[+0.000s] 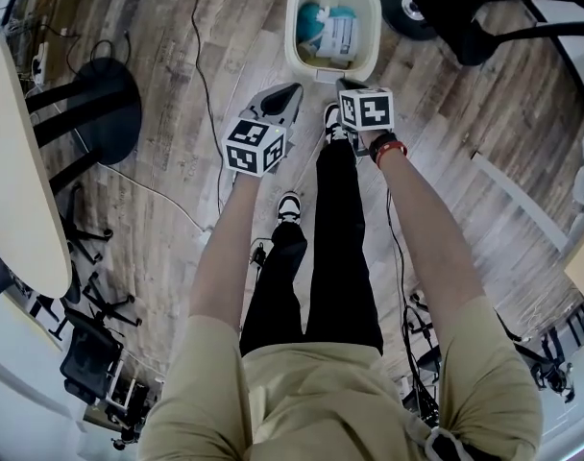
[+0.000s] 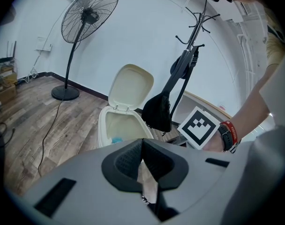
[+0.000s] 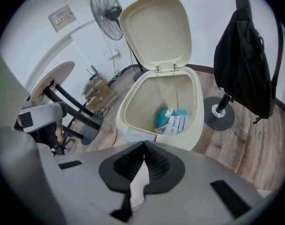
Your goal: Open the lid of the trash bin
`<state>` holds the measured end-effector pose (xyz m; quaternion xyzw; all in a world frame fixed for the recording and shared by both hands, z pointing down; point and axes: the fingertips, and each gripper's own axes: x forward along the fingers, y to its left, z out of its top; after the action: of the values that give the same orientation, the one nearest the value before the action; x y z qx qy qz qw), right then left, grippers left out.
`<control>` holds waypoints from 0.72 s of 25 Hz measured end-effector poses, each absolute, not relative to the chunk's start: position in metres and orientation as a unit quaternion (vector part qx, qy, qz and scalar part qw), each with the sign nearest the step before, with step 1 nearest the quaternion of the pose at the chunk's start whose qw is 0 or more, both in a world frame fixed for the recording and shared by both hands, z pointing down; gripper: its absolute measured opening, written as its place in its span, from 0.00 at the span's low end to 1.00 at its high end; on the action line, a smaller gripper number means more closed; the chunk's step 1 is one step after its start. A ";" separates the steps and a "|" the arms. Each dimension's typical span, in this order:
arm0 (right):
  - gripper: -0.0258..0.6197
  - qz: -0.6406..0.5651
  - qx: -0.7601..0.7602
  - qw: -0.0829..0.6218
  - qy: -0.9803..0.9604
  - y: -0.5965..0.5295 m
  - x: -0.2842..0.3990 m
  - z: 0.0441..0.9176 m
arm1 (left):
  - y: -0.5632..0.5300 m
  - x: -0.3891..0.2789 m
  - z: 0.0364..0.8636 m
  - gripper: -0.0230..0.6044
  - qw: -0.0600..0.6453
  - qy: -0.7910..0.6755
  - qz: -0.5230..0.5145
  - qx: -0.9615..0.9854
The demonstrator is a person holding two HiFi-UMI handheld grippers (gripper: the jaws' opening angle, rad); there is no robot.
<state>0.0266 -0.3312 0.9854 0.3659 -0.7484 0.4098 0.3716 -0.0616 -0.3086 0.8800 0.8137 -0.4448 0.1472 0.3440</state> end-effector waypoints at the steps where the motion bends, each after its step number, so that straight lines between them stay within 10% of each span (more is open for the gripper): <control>1: 0.06 0.412 0.369 0.371 -0.746 -0.331 0.029 0.981 | -0.308 -0.062 0.875 0.07 0.343 -0.445 0.148 0.814; 18: 0.06 0.422 0.417 0.310 -0.743 -0.328 0.059 0.823 | -0.290 -0.062 0.729 0.07 0.312 -0.464 0.124 0.820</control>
<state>0.0592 -0.3280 0.8228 0.4173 -0.7427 0.4221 0.3100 -0.0622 -0.2904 0.7286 0.8198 -0.4640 0.1243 0.3116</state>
